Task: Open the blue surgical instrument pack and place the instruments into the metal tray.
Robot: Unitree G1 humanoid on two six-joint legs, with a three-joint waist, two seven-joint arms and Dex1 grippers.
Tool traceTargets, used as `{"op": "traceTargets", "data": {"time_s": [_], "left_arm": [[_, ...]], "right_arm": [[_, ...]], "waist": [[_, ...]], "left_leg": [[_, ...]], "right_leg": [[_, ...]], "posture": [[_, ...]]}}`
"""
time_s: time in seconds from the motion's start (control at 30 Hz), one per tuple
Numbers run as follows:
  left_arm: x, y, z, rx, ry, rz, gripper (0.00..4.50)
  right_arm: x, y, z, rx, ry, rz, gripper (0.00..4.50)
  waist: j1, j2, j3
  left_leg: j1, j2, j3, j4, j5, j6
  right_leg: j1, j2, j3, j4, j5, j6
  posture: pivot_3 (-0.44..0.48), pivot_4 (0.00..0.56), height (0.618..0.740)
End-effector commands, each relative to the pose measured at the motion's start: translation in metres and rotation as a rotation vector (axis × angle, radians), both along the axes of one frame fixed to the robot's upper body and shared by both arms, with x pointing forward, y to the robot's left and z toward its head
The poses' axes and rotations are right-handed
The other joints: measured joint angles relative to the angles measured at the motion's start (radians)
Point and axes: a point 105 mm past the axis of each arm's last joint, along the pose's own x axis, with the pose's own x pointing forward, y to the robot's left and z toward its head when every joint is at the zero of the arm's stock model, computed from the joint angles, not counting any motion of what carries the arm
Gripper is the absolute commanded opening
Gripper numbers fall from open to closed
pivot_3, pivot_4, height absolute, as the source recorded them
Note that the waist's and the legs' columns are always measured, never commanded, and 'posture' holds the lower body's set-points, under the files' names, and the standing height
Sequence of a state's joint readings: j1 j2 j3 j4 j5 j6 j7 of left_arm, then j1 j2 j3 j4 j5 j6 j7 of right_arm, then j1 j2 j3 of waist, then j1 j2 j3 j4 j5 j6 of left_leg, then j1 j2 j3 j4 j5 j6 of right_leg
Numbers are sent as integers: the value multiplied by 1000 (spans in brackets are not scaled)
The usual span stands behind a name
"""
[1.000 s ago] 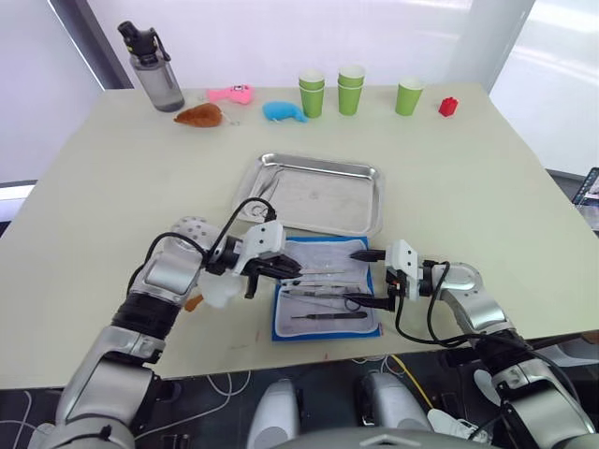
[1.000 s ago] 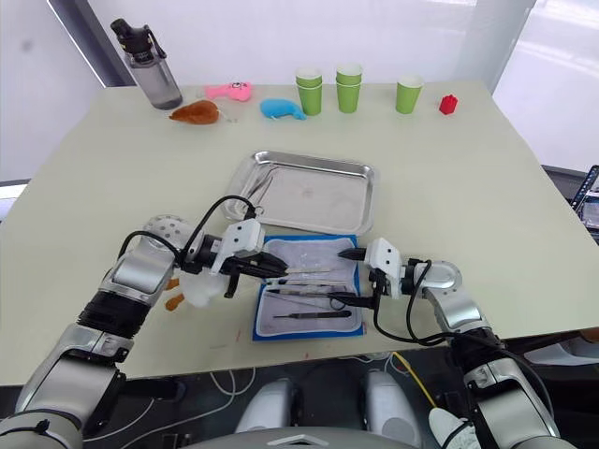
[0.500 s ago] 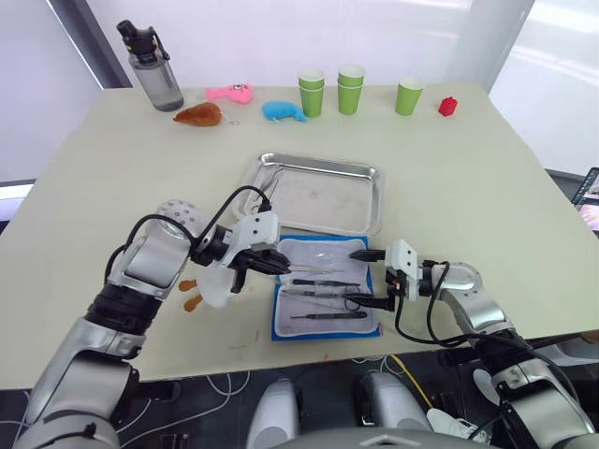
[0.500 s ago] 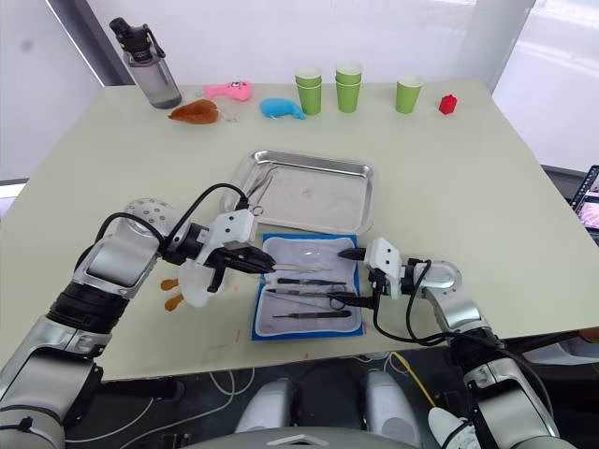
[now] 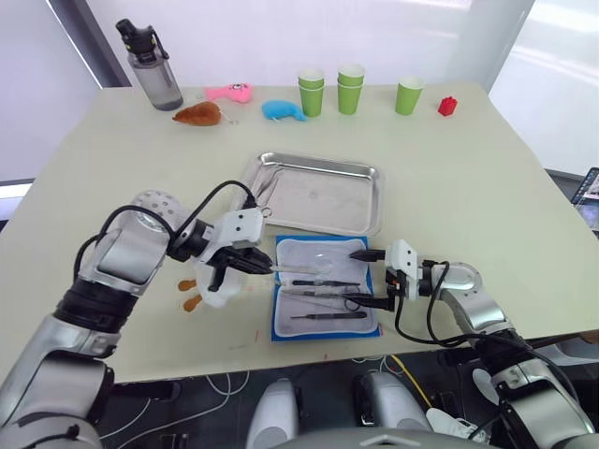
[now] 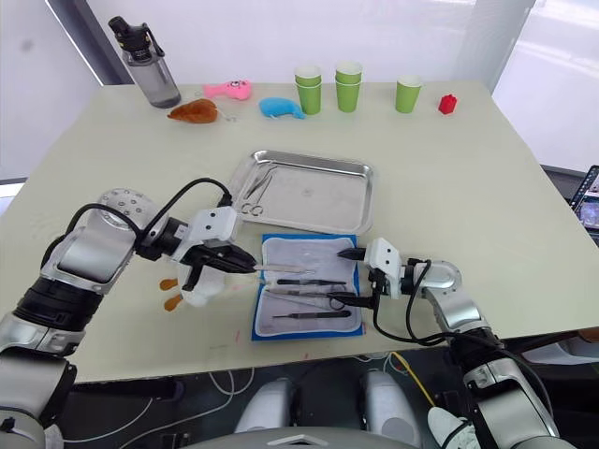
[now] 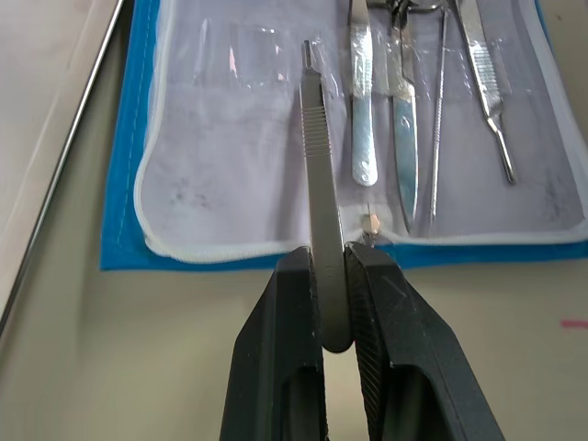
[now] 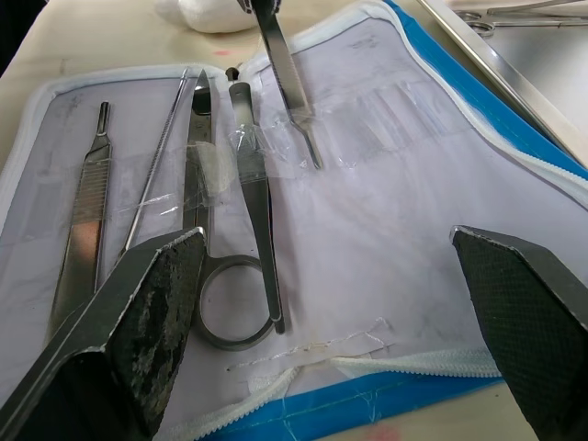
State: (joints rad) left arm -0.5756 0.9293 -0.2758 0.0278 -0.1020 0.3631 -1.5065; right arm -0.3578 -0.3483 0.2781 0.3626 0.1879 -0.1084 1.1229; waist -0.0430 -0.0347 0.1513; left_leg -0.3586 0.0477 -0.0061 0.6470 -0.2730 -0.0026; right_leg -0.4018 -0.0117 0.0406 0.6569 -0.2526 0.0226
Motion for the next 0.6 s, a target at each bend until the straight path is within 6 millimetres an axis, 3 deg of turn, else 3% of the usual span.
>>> {"op": "traceTargets", "data": {"time_s": [0.03, 0.27, 0.4, 0.6], "left_arm": [[-4, 4, 21, -4, -44, -32, 55], [-6, 12, 35, -2, -49, -9, 55], [-10, 25, 53, -6, -19, 31, 55], [-1, 38, 74, -62, -56, 122, 55]], "right_arm": [[-22, -19, -66, -188, 214, -53, 4500], [-23, -18, -66, -187, 214, -52, 4500], [-24, -17, -66, -185, 214, -51, 4500], [-23, -17, -65, -185, 213, -51, 4500]], "waist": [[0, 0, 0], [0, 0, 0], [0, -1, 0], [1, -1, 0]], "left_leg": [[0, 0, 0, 0, 0, 0], [-1, 0, 0, 0, 0, 0], [-1, 0, 0, 0, 0, 0], [-1, 0, 1, 0, 0, 0]], "right_leg": [[0, 0, 0, 0, 0, 0], [-1, 0, 0, 0, 0, 0], [-1, 1, 0, 0, 0, 0], [-2, 1, 0, 0, 0, 0]], "posture": [[0, 150, 734], [0, 150, 734], [0, 150, 734], [0, 150, 734]]}}
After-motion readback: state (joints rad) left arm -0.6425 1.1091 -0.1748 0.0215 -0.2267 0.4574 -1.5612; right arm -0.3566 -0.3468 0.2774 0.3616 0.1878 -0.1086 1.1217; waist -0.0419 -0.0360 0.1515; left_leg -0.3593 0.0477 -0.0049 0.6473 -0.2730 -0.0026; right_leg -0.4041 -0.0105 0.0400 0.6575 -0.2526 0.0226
